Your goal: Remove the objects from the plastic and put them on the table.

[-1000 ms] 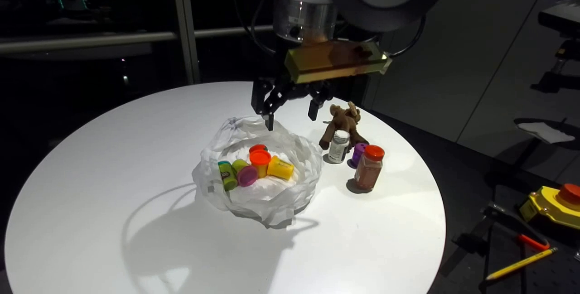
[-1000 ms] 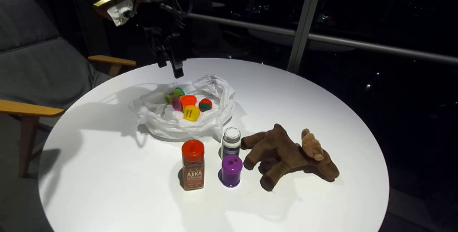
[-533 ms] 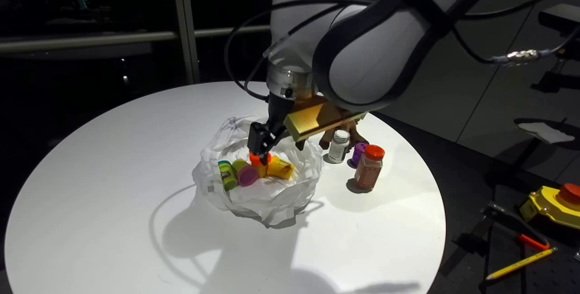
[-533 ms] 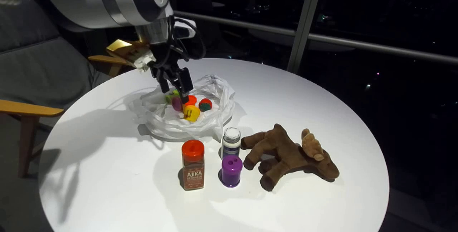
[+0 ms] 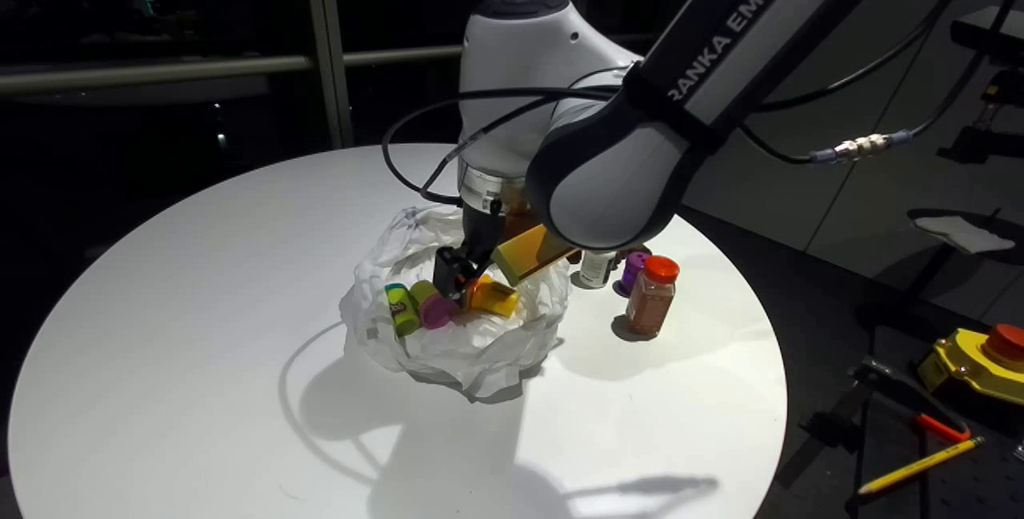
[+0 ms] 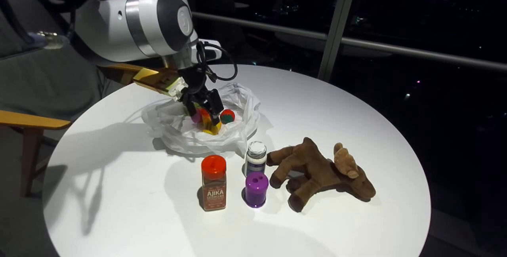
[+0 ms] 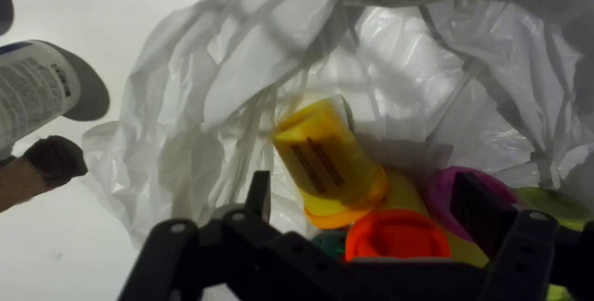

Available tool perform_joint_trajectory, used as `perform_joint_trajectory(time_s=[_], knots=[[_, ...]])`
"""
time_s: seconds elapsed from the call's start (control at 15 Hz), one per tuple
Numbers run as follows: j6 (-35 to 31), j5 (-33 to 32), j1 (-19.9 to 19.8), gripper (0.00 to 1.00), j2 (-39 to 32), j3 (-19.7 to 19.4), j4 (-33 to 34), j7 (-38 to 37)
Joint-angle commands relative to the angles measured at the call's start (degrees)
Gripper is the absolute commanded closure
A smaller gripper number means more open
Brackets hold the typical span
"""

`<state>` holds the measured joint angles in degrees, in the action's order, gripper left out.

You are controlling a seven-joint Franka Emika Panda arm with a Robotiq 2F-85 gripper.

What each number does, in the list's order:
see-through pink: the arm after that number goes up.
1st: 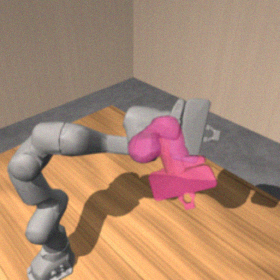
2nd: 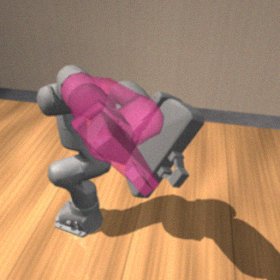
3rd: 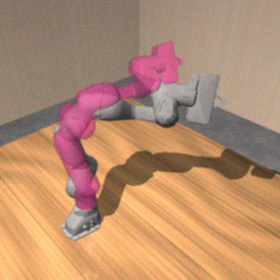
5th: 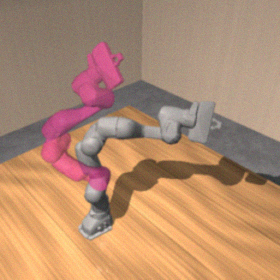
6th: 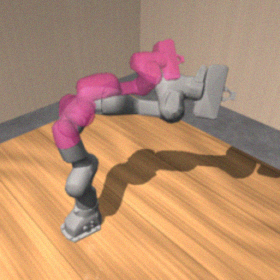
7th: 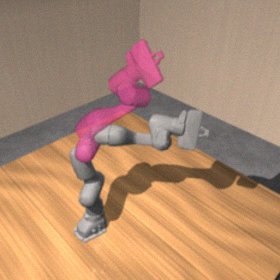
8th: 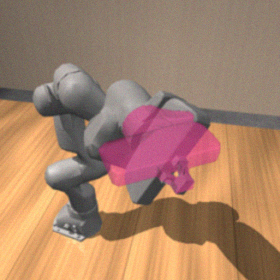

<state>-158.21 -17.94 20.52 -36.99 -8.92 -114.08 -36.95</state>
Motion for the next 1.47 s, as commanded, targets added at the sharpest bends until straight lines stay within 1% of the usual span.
perform_joint_trajectory(time_s=[0.0, 0.13, 0.33, 0.4, 0.47, 0.53, 0.73, 0.87, 0.93, 1.2, 1.4], knots=[[-0.2, -1.3, 3.5, 0.00, -4.5, -4.4, 4.6, 0.3], [0.5, -1.6, 4.3, 0.00, -6.1, -5.6, 5.8, 1.0], [1.3, -1.1, 4.2, 0.00, -7.5, -5.9, 6.8, 2.7], [2.1, -0.7, 3.9, 0.25, -7.9, -5.8, 7.4, 3.4], [2.3, -0.5, 3.9, 0.26, -8.3, -5.9, 7.7, 3.7], [2.4, -0.5, 4.0, 0.32, -8.6, -6.1, 8.1, 3.8], [2.0, -1.2, 4.9, 0.58, -8.0, -7.1, 7.9, 3.1], [1.1, -1.9, 5.6, 0.71, -6.9, -7.9, 6.6, 2.9], [0.5, -2.3, 6.3, 0.73, -6.4, -8.7, 5.7, 2.4], [-2.0, -3.5, 9.5, 0.73, -4.4, -12.2, 2.5, -0.1], [-5.0, -3.5, 12.6, 0.73, -1.4, -15.5, -2.0, -3.6]])
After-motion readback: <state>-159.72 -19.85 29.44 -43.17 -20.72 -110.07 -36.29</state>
